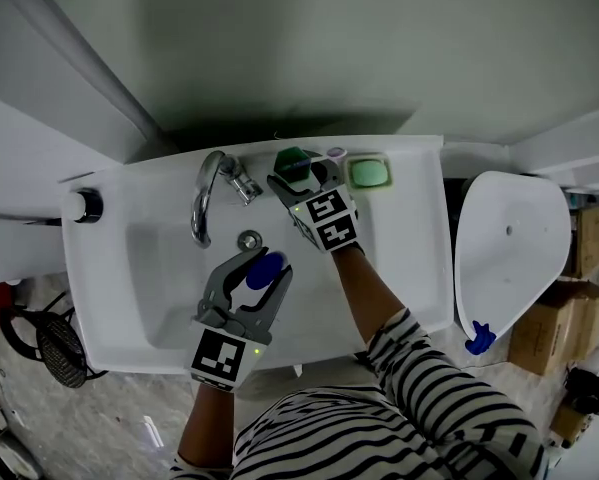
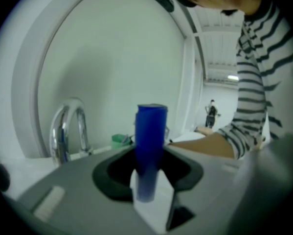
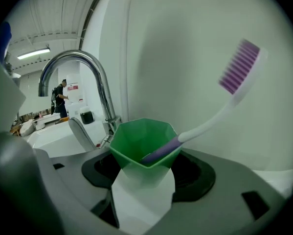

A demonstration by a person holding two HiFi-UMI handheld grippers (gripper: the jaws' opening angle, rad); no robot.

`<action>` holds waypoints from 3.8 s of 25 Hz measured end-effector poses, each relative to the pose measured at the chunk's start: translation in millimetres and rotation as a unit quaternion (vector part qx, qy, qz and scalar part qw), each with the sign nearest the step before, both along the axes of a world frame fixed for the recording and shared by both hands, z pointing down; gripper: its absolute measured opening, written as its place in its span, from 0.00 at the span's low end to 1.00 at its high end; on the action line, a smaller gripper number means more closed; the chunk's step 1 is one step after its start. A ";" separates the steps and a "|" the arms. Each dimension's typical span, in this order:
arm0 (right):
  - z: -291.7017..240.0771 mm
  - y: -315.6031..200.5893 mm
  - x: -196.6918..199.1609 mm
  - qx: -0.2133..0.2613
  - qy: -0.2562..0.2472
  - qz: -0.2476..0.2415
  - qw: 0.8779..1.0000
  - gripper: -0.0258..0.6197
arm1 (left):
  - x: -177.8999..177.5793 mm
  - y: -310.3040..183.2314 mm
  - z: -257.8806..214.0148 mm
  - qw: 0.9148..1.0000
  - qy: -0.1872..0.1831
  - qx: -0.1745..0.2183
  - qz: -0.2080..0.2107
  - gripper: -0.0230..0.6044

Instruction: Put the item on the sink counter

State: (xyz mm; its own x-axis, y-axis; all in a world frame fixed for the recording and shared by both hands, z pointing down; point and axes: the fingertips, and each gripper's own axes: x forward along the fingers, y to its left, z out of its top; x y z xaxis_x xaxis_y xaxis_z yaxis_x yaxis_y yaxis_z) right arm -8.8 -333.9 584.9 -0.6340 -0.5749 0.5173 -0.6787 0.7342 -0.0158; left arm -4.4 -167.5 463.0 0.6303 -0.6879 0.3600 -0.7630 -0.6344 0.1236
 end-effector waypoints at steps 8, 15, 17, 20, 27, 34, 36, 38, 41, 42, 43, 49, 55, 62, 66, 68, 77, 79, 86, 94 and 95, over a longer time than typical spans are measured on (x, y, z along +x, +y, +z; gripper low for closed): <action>22.3 -7.5 -10.3 -0.012 0.014 0.002 1.000 0.52 | -6.5 -6.3 0.5 1.000 0.007 0.006 -0.001 0.29; 28.9 -8.8 -13.7 -0.005 0.026 0.007 1.000 0.52 | -5.7 -8.3 6.8 1.000 0.007 -0.002 0.004 0.29; 28.6 -8.4 -14.1 -0.002 0.029 0.011 1.000 0.52 | -4.1 -9.6 4.9 1.000 0.009 0.001 0.003 0.29; 29.4 -8.0 -13.7 0.001 0.031 0.014 0.999 0.52 | -1.6 -10.3 1.8 1.000 0.012 0.006 0.002 0.29; 31.6 -5.0 -7.0 -0.008 0.026 0.019 0.999 0.52 | -1.3 -11.9 -0.7 1.000 0.009 0.005 -0.005 0.29; 28.6 4.1 6.6 -0.023 0.013 0.014 1.000 0.52 | 1.8 -14.6 -1.1 1.000 0.003 0.006 -0.010 0.29; 31.1 9.3 5.6 -0.028 0.017 0.000 0.999 0.52 | 4.4 -15.2 -0.4 1.000 0.001 0.006 -0.011 0.29; 33.1 13.5 4.6 -0.030 0.020 -0.008 0.999 0.52 | 6.8 -15.9 -0.4 1.000 -0.001 0.005 -0.013 0.29; 31.6 17.2 8.5 -0.031 0.018 -0.005 0.999 0.52 | 9.3 -15.8 1.5 1.000 0.000 -0.001 -0.019 0.29; 30.1 18.5 11.0 -0.031 0.016 -0.004 0.999 0.52 | 10.6 -15.4 2.7 1.000 0.000 -0.003 -0.020 0.29; 27.9 20.0 13.8 -0.029 0.014 -0.003 0.999 0.52 | 12.4 -15.3 3.0 1.000 0.000 -0.004 -0.021 0.29; 3.3 30.0 37.2 -0.019 0.005 -0.005 1.000 0.52 | 27.3 -22.7 -5.1 1.000 -0.008 0.009 -0.020 0.29; -28.7 47.2 64.8 -0.004 -0.004 -0.016 1.000 0.52 | 38.7 -31.5 0.0 0.999 -0.026 0.008 -0.022 0.29; -45.5 83.9 90.2 -0.016 0.017 -0.106 0.994 0.52 | 54.4 -45.0 -0.2 0.999 -0.038 0.011 -0.017 0.29; -56.7 102.5 99.3 -0.014 0.012 -0.176 0.984 0.52 | 66.0 -48.3 -2.3 0.999 -0.041 0.015 0.000 0.29; -63.8 111.1 100.9 -0.018 -0.003 -0.210 0.978 0.52 | 71.4 -48.2 -2.9 0.999 -0.044 0.015 0.011 0.29; -91.8 144.8 85.7 -0.016 -0.088 -0.337 0.937 0.52 | 103.4 -38.5 -20.7 0.995 -0.019 0.028 0.092 0.29; -95.1 149.7 84.6 -0.016 -0.096 -0.354 0.930 0.52 | 109.8 -33.2 -24.0 0.992 -0.015 0.033 0.118 0.29; -102.2 158.9 86.2 -0.009 -0.103 -0.377 0.920 0.34 | 119.7 -17.5 -25.7 0.980 -0.024 0.040 0.194 0.29; -100.7 161.5 84.6 -0.001 -0.088 -0.371 0.924 0.31 | 120.4 -16.4 -23.8 0.975 -0.019 0.044 0.215 0.30; -100.9 160.9 84.7 0.001 -0.087 -0.368 0.926 0.31 | 120.3 -17.2 -24.3 0.976 -0.016 0.045 0.214 0.30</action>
State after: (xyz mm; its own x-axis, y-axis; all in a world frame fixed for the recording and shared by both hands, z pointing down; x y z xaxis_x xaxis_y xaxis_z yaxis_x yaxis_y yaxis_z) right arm 75.8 -173.0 484.0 -0.9281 0.0446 0.3697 0.0174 0.9969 -0.0767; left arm 115.9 -184.8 438.8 0.8561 -0.3940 0.3344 -0.4289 -0.9027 0.0344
